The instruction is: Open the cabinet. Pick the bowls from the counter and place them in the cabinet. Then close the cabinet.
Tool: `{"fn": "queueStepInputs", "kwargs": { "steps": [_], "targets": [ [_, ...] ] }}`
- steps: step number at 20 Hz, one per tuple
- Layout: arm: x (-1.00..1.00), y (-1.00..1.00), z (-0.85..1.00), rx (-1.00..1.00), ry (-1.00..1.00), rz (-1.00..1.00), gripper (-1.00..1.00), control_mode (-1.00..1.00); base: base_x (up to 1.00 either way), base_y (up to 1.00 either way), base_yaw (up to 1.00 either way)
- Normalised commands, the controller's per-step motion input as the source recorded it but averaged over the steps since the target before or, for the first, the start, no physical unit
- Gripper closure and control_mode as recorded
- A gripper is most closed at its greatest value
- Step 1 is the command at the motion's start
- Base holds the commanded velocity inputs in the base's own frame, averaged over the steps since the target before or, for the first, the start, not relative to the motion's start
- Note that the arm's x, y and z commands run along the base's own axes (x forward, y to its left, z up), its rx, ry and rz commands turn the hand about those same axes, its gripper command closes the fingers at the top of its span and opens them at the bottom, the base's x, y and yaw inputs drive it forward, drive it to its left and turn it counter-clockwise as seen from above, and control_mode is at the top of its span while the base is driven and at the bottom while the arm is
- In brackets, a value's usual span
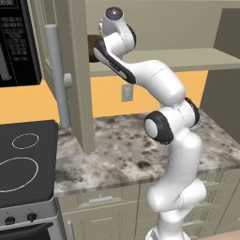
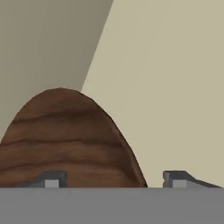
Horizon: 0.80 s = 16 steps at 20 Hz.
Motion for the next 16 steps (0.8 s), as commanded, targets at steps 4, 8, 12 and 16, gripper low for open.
{"fn": "queueStepInputs", "kwargs": {
  "steps": [4, 8, 12, 16],
  "targets": [
    [-0.61, 0.00, -0.25, 0.13, -0.36, 0.00, -1.00, -1.00, 0.00, 0.00, 0.00],
    [-0.66, 0.00, 0.00, 0.11, -0.33, 0.00, -1.00, -1.00, 0.00, 0.00, 0.00],
    [-0.63, -0.01, 0.21, 0.09, -0.18, 0.00, -1.00, -1.00, 0.00, 0.00, 0.00],
    [-0.69, -0.12, 0.43, 0.07, -0.13, 0.00, -1.00, -1.00, 0.00, 0.00, 0.00]
  ]
}}
